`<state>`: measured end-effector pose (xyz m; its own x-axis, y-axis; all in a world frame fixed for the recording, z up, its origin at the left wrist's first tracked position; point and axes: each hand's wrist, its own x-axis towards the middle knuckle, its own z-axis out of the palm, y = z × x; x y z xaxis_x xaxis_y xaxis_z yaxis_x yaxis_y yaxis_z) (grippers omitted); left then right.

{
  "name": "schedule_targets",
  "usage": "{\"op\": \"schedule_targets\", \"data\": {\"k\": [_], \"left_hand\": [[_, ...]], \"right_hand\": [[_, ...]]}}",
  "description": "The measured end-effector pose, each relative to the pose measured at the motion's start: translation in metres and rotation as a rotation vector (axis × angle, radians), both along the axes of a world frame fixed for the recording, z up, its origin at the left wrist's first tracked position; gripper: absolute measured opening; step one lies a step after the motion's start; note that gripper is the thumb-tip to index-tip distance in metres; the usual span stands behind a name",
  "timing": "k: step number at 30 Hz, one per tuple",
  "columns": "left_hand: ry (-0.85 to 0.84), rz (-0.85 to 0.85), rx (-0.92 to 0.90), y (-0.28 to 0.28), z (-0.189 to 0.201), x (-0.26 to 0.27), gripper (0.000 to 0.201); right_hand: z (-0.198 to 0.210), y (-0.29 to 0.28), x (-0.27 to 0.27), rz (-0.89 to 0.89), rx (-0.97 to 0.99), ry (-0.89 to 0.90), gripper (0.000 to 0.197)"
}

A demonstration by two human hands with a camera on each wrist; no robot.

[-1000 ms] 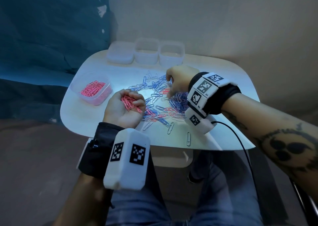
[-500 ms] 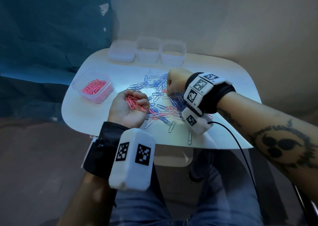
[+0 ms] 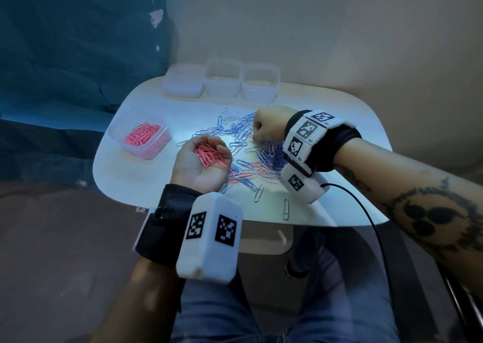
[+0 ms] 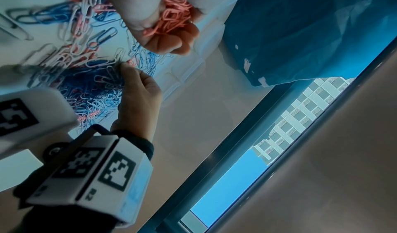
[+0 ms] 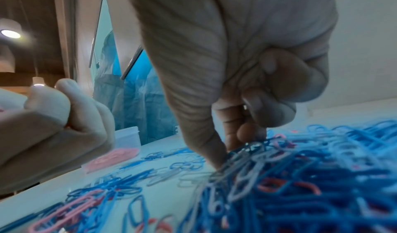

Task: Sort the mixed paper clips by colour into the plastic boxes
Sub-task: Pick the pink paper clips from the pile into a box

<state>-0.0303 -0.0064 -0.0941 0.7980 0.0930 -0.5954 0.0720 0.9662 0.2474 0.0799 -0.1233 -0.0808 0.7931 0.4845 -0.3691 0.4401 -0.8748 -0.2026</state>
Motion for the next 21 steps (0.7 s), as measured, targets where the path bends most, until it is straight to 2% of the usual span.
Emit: {"op": "schedule_targets", "data": {"k": [1, 5, 8, 10, 11, 13, 15, 17, 19, 21], "left_hand": [[-0.01, 0.006, 0.0, -0.001, -0.001, 0.0, 0.034], [-0.075, -0.003, 0.037, -0.006, -0.004, 0.004, 0.038], [-0.084, -0.024, 0.047, -0.016, -0.003, 0.008, 0.038], [-0.111, -0.015, 0.003, -0.021, 0.0, 0.009, 0.043], [-0.132, -0.018, -0.007, -0.021, 0.002, 0.008, 0.046], [-0.162, -0.032, 0.005, -0.017, 0.003, 0.007, 0.045], [-0.201, -0.034, -0.004, -0.011, 0.006, 0.004, 0.043], [-0.24, -0.027, -0.036, -0.004, 0.009, -0.001, 0.046], [-0.273, -0.02, -0.078, 0.009, 0.013, -0.007, 0.044], [-0.271, -0.022, -0.066, 0.032, 0.019, -0.012, 0.044]], "right_hand": [[0.003, -0.005, 0.002, -0.018, 0.071, 0.024, 0.01], [0.026, -0.015, -0.006, -0.116, 0.524, 0.191, 0.029], [0.034, -0.005, -0.026, -0.012, 0.574, 0.328, 0.02], [0.033, 0.002, -0.033, 0.038, 0.544, 0.277, 0.004], [0.032, 0.005, -0.032, 0.013, 0.603, 0.193, 0.013], [0.035, 0.007, -0.023, -0.176, 0.908, 0.027, 0.02], [0.041, 0.008, -0.016, -0.338, 1.165, -0.02, 0.011], [0.041, 0.016, -0.015, -0.308, 1.124, 0.021, 0.017], [0.039, 0.029, -0.025, -0.163, 0.978, 0.102, 0.011], [0.036, 0.039, -0.035, -0.101, 0.924, 0.153, 0.007]]}}
